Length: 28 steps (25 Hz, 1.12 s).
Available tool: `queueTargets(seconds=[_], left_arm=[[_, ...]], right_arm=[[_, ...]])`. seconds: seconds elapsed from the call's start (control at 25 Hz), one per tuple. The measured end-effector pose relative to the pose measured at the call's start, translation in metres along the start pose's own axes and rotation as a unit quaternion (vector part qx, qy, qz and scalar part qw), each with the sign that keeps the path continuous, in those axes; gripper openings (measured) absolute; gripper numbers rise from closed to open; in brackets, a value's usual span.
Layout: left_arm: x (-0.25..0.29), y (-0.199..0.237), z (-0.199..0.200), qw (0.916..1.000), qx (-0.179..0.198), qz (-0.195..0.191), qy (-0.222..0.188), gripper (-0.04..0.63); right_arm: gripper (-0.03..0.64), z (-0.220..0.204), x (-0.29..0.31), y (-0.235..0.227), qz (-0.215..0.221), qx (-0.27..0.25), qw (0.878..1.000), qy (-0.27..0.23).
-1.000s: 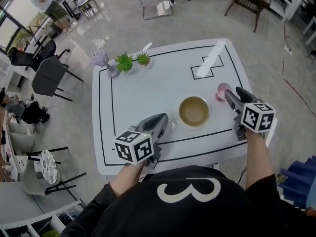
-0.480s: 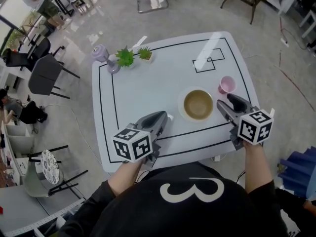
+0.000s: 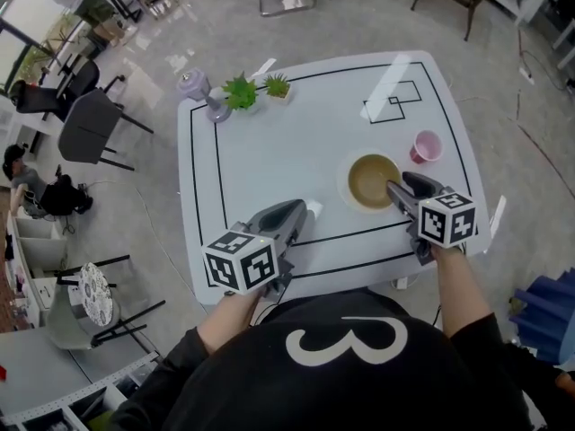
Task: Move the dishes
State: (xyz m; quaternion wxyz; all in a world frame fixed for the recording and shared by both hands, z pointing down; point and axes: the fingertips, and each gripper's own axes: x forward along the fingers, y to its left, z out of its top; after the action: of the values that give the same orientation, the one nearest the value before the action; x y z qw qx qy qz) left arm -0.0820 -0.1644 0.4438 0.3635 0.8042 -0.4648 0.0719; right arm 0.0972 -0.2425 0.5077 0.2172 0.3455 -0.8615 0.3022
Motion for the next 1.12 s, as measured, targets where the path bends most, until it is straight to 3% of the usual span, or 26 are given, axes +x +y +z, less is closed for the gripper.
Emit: queueTargets(seconds=[0.2, 0.68, 1.12], left_arm=[[-0.013, 0.007, 0.007, 0.9998, -0.008, 0.014, -0.015, 0.002], [-0.029, 0.020, 0.004, 0.9993, -0.019, 0.025, -0.022, 0.002], [-0.031, 0.015, 0.003, 0.9997, -0.012, 0.009, -0.019, 0.002]], right_arm=[[0.145, -0.006, 0.009, 0.001, -0.008, 0.017, 1.000, 0.017], [0.033, 0.000, 0.018, -0.002, -0.040, 0.029, 0.999, -0.002], [0.025, 0.005, 0.008, 0.007, -0.048, 0.023, 0.998, -0.020]])
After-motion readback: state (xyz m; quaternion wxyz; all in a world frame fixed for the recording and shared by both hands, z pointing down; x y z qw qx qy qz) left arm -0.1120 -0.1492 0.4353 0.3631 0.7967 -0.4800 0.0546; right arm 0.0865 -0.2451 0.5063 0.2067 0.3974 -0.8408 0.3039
